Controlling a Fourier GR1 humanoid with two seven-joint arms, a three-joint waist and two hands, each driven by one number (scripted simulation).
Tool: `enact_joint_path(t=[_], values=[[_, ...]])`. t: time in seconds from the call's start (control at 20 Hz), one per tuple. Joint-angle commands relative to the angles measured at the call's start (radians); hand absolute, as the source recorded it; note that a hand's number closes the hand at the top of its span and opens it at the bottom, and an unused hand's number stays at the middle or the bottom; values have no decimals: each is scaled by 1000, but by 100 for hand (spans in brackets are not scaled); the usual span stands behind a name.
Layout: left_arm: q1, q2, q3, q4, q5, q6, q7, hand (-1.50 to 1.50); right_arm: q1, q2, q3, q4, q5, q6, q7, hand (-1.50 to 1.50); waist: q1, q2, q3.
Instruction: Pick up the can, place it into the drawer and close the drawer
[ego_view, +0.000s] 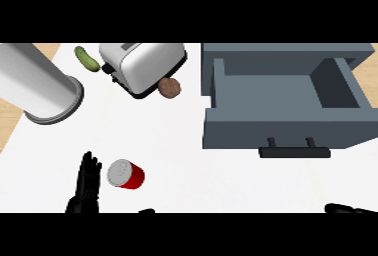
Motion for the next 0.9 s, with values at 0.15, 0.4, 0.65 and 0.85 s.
enact_joint_path(t=[0.15, 0.4, 0.65, 0.85], values=[[-17, -2, 28, 196, 112, 17, -169, -150, 37, 22, 5, -36, 8, 30, -11, -150, 0, 0, 0], [-87, -2, 97, 289, 129, -21, -171, -150, -71, -26, -52, -3, -39, 13, 98, -150, 2, 1, 0], [-121, -2, 105, 459, 189, -4, -315, -150, 47, 24, -26, -71, 1, 57, 22, -150, -2, 0, 0], [-220, -2, 191, 645, 251, -56, -426, -150, 24, 7, -74, -31, -40, 79, 7, -150, -3, 1, 0]])
